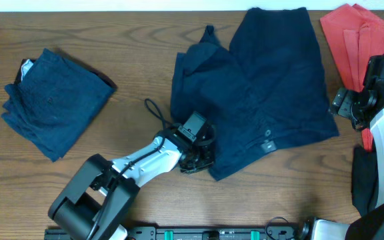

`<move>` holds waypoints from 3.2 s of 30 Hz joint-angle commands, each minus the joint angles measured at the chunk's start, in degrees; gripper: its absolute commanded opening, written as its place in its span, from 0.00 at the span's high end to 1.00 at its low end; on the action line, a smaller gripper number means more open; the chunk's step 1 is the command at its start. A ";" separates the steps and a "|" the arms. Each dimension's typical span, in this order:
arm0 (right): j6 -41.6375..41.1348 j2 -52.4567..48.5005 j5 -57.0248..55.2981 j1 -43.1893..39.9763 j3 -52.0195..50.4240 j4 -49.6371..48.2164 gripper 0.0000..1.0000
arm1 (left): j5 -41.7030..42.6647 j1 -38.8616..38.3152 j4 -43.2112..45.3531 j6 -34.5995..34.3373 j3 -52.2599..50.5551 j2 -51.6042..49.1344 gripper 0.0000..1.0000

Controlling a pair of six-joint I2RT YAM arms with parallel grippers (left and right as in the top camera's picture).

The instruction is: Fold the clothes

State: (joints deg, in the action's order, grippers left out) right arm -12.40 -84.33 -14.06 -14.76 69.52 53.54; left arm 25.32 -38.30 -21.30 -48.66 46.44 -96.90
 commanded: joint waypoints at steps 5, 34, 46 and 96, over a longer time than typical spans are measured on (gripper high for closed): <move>3.28 -0.11 5.60 -0.44 -0.09 0.20 0.01 | -21.35 20.57 -20.68 20.09 7.04 8.81 0.94; 3.93 -0.11 8.50 -0.17 -0.11 2.34 0.01 | -10.73 24.04 -38.62 11.67 9.11 10.43 0.10; 3.96 -0.11 17.90 -0.17 -0.11 6.08 0.01 | -3.67 21.62 -20.26 5.27 -7.67 10.43 0.79; -15.23 11.17 39.60 4.66 -40.11 -23.54 0.75 | -9.81 21.62 -44.30 13.70 0.57 11.82 0.17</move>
State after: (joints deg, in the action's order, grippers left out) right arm -27.40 -76.53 25.50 -10.15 29.56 28.14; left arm 14.79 -16.62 -64.45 -32.03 46.19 -86.24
